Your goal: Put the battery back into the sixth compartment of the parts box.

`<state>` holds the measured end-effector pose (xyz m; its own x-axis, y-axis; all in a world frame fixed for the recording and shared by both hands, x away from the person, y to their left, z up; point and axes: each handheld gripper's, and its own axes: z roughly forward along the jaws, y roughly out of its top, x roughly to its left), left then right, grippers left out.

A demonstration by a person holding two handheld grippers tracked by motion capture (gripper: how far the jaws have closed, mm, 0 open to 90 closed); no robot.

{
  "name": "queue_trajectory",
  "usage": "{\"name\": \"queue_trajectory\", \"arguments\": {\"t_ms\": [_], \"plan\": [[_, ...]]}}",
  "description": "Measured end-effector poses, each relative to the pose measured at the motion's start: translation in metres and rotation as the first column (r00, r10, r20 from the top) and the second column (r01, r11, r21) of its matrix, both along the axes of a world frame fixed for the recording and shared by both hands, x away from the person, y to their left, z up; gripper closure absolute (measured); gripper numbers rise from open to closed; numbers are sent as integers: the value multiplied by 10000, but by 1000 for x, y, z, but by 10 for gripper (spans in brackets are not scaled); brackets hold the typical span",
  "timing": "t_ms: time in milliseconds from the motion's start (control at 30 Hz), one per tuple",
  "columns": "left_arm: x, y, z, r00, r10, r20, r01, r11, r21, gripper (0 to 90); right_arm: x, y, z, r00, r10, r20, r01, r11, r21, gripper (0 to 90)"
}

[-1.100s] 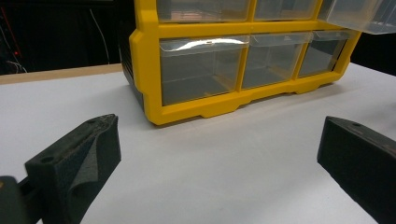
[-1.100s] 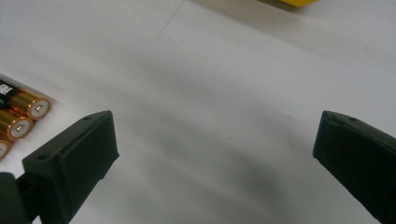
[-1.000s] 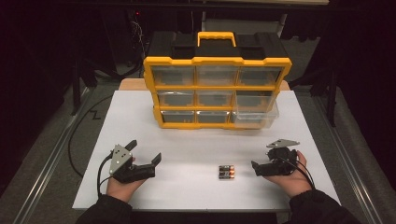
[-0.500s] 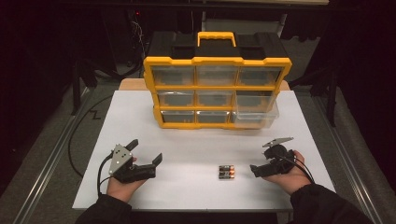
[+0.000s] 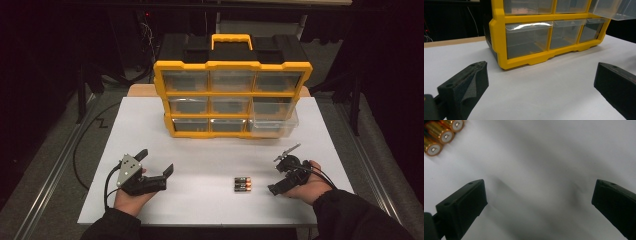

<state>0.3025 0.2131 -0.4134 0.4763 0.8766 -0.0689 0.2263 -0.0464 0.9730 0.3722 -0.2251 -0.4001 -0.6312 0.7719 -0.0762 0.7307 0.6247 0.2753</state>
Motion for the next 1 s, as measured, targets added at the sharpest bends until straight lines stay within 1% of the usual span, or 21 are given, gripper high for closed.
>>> {"name": "queue_trajectory", "arguments": {"t_ms": [67,133,167,233,333,367,400,467,500,533,567,600,633,700,767,833,900,933,967,1000], "plan": [[0,0,0,10000,-1,5,1,10000,0,3,1,1,1,9998,149,-130,-151,9998,-141,12],[-1,0,0,10000,2,4,-2,10000,14,3,2,2,2,9997,123,-219,-130,9995,-291,12],[-1,1,1,10000,36,4,-36,10000,91,3,3,2,2,9994,244,-241,-251,9992,-304,12],[-1,1,1,10000,36,5,-36,9999,106,3,3,3,2,9986,329,-426,-348,9983,-462,12],[-1,1,1,10000,-5,17,5,10000,43,3,2,8,4,9963,682,-517,-716,9951,-681,12],[-1,1,1,10000,-4,16,4,10000,43,3,2,10,5,9944,882,-582,-921,9934,-680,12],[-1,1,1,10000,-3,17,3,10000,44,3,2,12,6,9928,1012,-637,-1049,9928,-573,12],[-1,1,1,10000,-7,24,7,10000,39,3,1,16,9,9915,1081,-724,-1107,9933,-328,12],[-2,2,1,10000,42,27,-42,9999,94,3,1,18,10,9889,1340,-647,-1360,9903,-279,12],[-1,1,1,10000,-14,30,14,10000,47,3,0,20,11,9874,1433,-677,-1454,9890,-283,12],[-1,1,1,10000,-16,27,16,10000,48,3,-1,23,12,9837,1667,-676,-1689,9852,-277,12],[-1,1,1,10000,-4,30,4,10000,36,3,-3,25,13,9781,1969,-674,-1992,9795,-303,12],[-1,1,1,10000,-10,32,10,10000,41,3,-4,27,13,9743,2153,-657,-2178,9754,-331,12],[-1,1,1,10000,-18,37,18,10000,40,3,-7,32,14,9616,2671,-626,-2702,9616,-474,13],[-1,1,1,10000,-14,44,13,10000,32,3,-9,35,14,9521,2973,-711,-3011,9523,-494,17],[-2,1,1,10000,-17,54,17,10000,39,3,-12,39,14,9414,3289,-739,-3337,9404,-653,30],[-2,1,1,10000,-23,55,23,10000,39,3,-14,42,15,9335,3504,-755,-3557,9317,-741,45],[-2,1,1,10000,-24,53,24,10000,42,3,-15,44,15,9314,3560,-757,-3614,9292,-768,52],[-2,1,1,10000,-26,53,26,10000,46,3,-16,45,16,9251,3727,-723,-3777,9228,-762,68],[-2,1,1,10000,-23,54,23,10000,43,3,-17,47,17,9208,3830,-737,-3884,9176,-842,77]]}}
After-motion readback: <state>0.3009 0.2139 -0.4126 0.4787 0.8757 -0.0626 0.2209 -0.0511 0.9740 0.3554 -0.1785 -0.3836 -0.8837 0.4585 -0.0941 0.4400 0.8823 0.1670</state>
